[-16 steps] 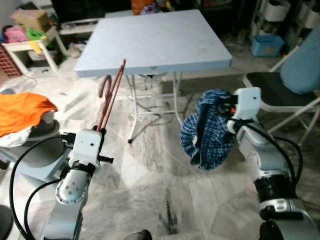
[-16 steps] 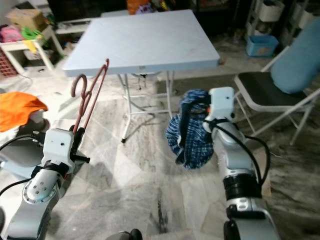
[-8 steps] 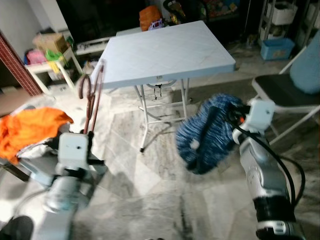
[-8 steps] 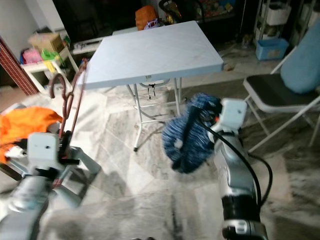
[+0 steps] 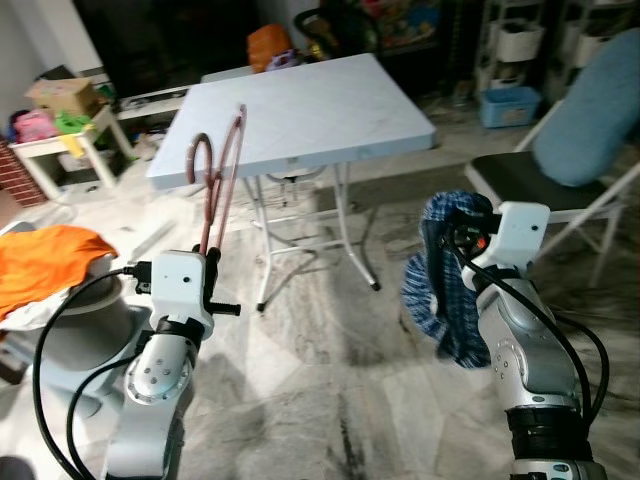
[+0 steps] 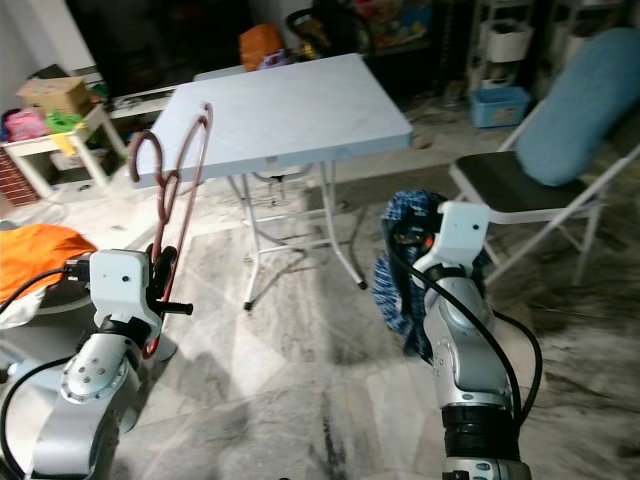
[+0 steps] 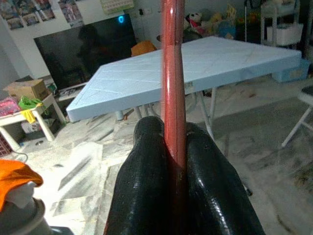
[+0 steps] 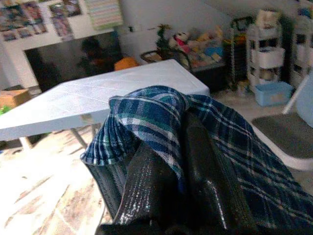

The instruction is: Hang hanger

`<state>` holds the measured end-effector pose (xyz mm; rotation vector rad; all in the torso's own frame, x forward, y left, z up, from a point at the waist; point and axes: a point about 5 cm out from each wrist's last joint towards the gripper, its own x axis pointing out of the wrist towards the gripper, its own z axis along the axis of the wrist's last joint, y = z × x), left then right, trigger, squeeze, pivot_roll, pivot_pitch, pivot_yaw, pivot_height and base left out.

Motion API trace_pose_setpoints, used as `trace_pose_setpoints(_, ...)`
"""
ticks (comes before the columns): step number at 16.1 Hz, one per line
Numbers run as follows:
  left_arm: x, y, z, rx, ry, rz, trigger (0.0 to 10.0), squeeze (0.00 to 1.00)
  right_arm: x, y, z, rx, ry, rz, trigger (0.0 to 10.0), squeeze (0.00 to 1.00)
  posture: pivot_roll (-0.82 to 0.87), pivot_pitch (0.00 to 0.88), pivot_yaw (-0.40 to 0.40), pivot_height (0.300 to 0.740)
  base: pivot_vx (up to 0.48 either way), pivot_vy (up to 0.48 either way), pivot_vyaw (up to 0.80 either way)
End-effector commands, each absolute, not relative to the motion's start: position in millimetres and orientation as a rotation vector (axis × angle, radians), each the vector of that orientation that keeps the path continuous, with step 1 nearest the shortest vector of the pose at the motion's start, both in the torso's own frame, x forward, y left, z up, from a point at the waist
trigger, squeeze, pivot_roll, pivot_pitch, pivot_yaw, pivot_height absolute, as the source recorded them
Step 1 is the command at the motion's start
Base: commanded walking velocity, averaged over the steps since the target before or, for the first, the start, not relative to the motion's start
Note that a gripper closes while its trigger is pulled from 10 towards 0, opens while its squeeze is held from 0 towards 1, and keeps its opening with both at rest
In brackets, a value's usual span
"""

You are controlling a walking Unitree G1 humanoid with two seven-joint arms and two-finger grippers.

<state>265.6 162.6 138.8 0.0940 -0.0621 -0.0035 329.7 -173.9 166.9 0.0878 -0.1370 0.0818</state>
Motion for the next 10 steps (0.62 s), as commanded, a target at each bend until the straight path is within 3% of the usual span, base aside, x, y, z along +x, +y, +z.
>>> trace_pose_setpoints(1,262,171,140,0.097,-0.074,0.037,10.0,0.00,330,-161,180,0.102,-0.179,0.147,10.0,0.00,-0.02,0.000,0.123,0.740,0.000,0.000,0.00)
trace_pose_setpoints(10,264,191,153,0.110,-0.119,0.087,10.0,0.00,328,-150,182,0.089,-0.172,0.231,10.0,0.00,-0.02,0.000,0.105,0.740,0.000,0.000,0.00)
